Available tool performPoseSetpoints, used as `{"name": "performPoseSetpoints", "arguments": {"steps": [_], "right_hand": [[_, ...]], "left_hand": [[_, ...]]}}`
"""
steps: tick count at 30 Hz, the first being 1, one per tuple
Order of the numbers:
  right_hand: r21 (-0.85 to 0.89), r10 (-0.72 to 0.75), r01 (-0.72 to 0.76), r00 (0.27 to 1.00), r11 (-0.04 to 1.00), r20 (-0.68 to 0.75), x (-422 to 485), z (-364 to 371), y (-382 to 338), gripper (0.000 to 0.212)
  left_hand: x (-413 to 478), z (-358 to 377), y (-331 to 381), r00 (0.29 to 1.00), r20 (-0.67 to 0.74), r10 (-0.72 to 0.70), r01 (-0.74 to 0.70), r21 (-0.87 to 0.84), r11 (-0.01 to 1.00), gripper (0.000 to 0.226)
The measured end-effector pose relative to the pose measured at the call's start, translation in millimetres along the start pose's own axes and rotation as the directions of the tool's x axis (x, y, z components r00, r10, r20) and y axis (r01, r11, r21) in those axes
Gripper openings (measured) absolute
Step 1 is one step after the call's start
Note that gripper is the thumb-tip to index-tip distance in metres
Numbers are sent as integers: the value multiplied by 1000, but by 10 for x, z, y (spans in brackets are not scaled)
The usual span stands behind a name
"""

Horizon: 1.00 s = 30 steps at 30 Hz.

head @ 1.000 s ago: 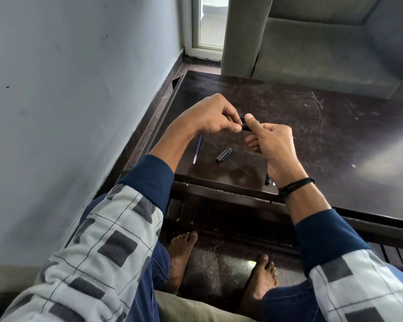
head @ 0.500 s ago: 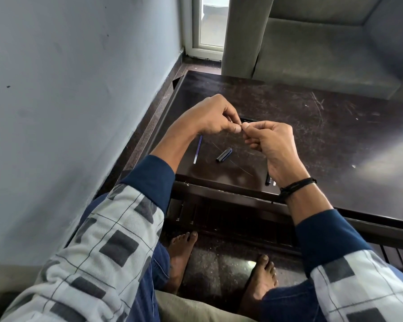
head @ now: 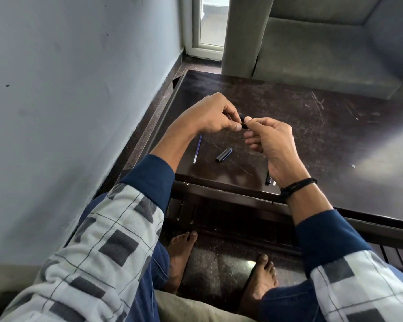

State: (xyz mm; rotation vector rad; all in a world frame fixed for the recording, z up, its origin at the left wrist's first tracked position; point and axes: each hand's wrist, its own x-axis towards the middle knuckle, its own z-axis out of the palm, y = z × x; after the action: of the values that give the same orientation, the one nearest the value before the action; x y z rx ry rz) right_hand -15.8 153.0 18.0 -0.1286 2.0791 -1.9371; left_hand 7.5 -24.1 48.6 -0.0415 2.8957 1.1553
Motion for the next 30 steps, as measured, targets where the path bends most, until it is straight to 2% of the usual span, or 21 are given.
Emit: {"name": "performPoseSetpoints", "arguments": {"steps": [2,6,16,22,30], "right_hand": [[5,10,-10,1000,1000,-2,2,-2,-9,12],[-20,-12,12,1000,1000,-6,-3,-10,-10,13],[-84,-18,13,998,996,-54,-6,-8,-5,37],[-25,-20,19,1000,999,-15,-9,-21,-23,21],[-81,-19,17,999,997,-29,-25,-36,-19,23]], "left_hand": [[5,5,-6,1000,-4,-2,2,3,1000,11],[5,17,-5,1000,1,-4,4,14,1000,10],[4,6,-3,1000,15,8,-8,-10,1000,10],[10,0,-12,1000,-8,2,-2,2,1000,10],[-2,11,24,1000,11,23,-23,51,998,14]]}}
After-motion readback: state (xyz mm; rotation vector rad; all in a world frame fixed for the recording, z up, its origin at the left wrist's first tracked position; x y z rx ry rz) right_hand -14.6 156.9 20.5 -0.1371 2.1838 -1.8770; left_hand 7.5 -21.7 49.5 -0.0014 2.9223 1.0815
